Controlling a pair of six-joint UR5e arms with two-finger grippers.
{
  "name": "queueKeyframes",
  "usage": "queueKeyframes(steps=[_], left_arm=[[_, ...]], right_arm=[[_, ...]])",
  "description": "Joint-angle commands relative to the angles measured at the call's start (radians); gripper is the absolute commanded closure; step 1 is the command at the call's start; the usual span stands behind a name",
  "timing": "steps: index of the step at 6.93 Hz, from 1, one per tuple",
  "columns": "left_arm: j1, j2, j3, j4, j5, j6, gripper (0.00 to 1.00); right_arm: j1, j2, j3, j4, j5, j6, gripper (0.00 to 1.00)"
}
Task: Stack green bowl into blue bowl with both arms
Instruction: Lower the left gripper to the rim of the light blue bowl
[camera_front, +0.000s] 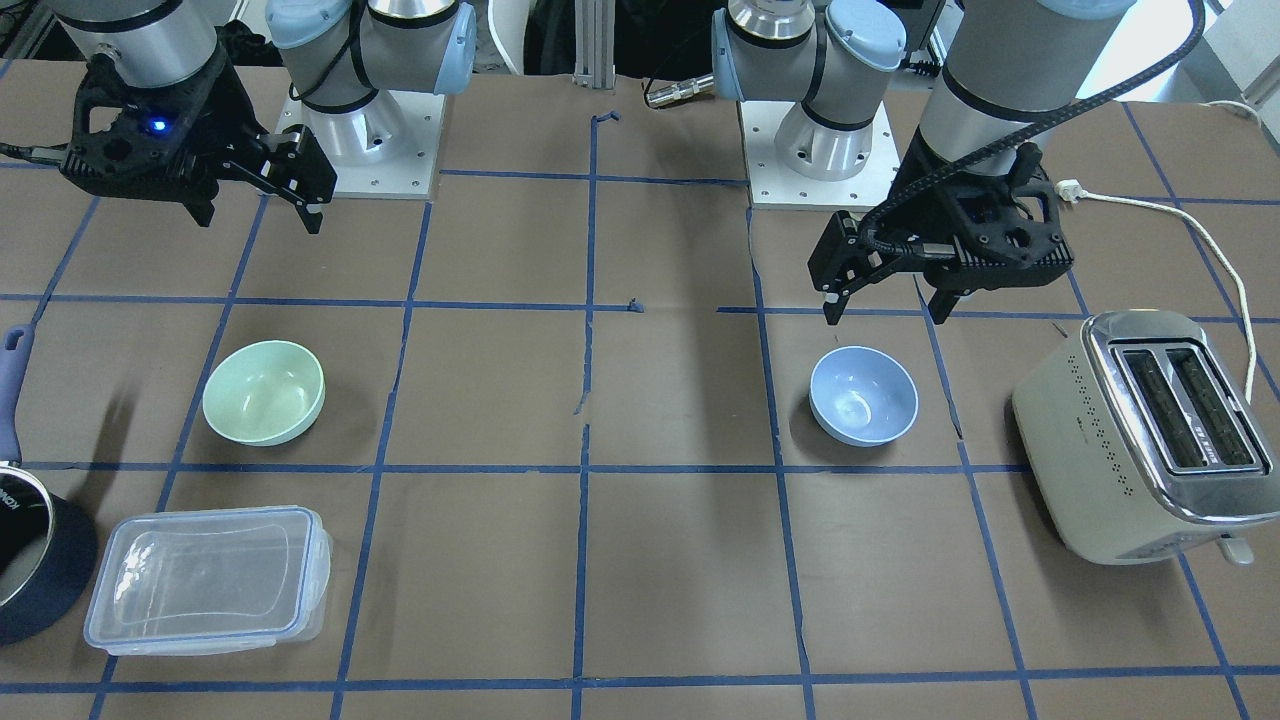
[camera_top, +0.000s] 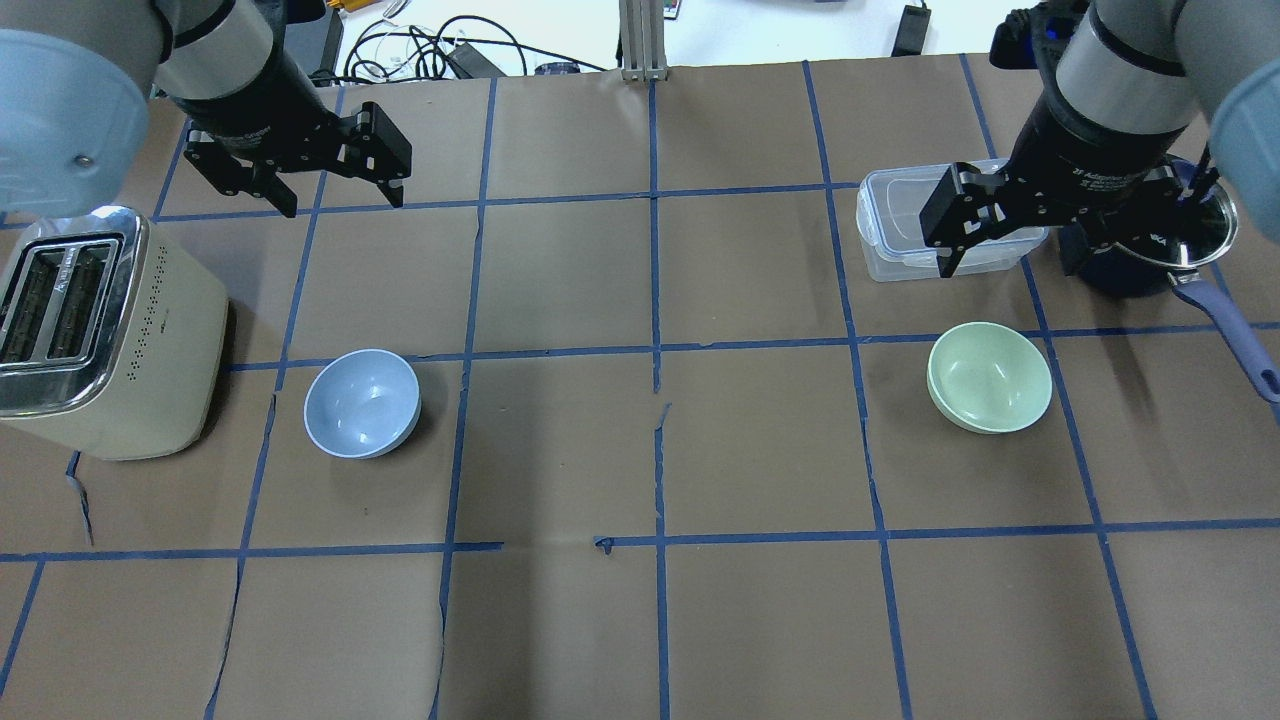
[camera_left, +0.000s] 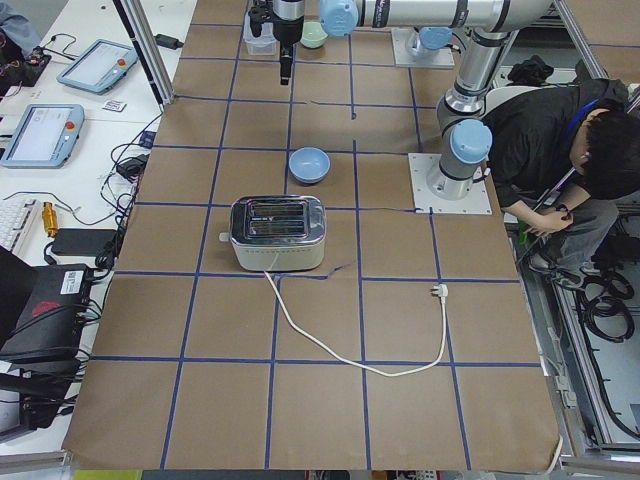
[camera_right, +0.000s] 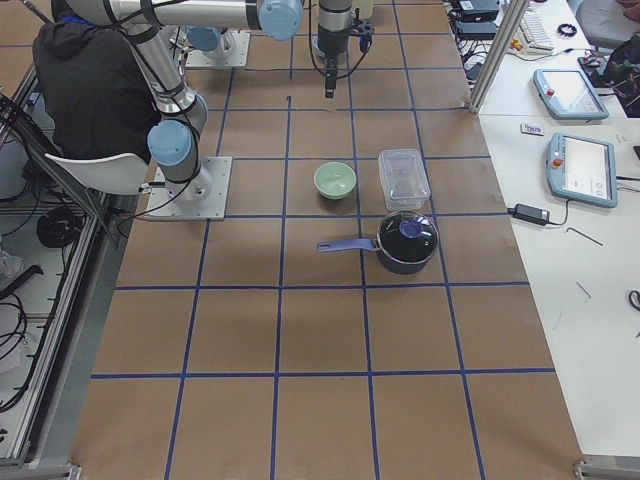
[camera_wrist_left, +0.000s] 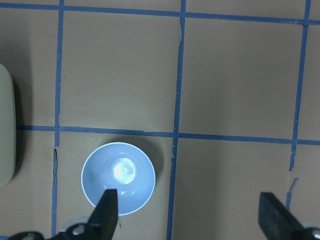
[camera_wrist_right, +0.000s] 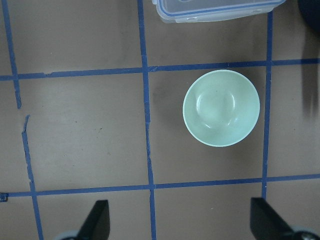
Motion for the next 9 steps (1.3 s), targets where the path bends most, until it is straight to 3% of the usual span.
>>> queueKeyframes(steps=[1, 2, 4, 5, 7, 8, 9], left_arm=[[0.093, 0.016, -0.105, 0.007, 0.002, 0.183, 0.00], [0.150, 0.019, -0.188, 0.028, 0.004, 0.255, 0.00], [0.322, -0.030, -0.404, 0.274, -0.024, 0.360, 0.01], [0.330, -0.062, -0.513, 0.435, -0.016, 0.361, 0.00], [0.332, -0.093, -0.575, 0.476, -0.026, 0.355, 0.00], [0.332, -0.125, -0.576, 0.487, -0.036, 0.354, 0.16], [0.335, -0.134, -0.572, 0.496, -0.033, 0.355, 0.84]], right_arm=[[0.000, 0.006, -0.002, -0.002, 0.004, -0.004, 0.00], [0.000, 0.009, -0.002, -0.003, 0.003, -0.001, 0.00], [-0.012, 0.070, 0.002, -0.004, -0.017, -0.001, 0.00], [-0.040, 0.102, 0.002, -0.011, -0.017, -0.016, 0.00], [-0.192, 0.107, 0.002, -0.007, 0.013, -0.223, 0.00], [-0.248, 0.116, 0.002, -0.013, 0.045, -0.305, 0.00], [-0.273, 0.141, 0.002, -0.019, 0.044, -0.368, 0.00]])
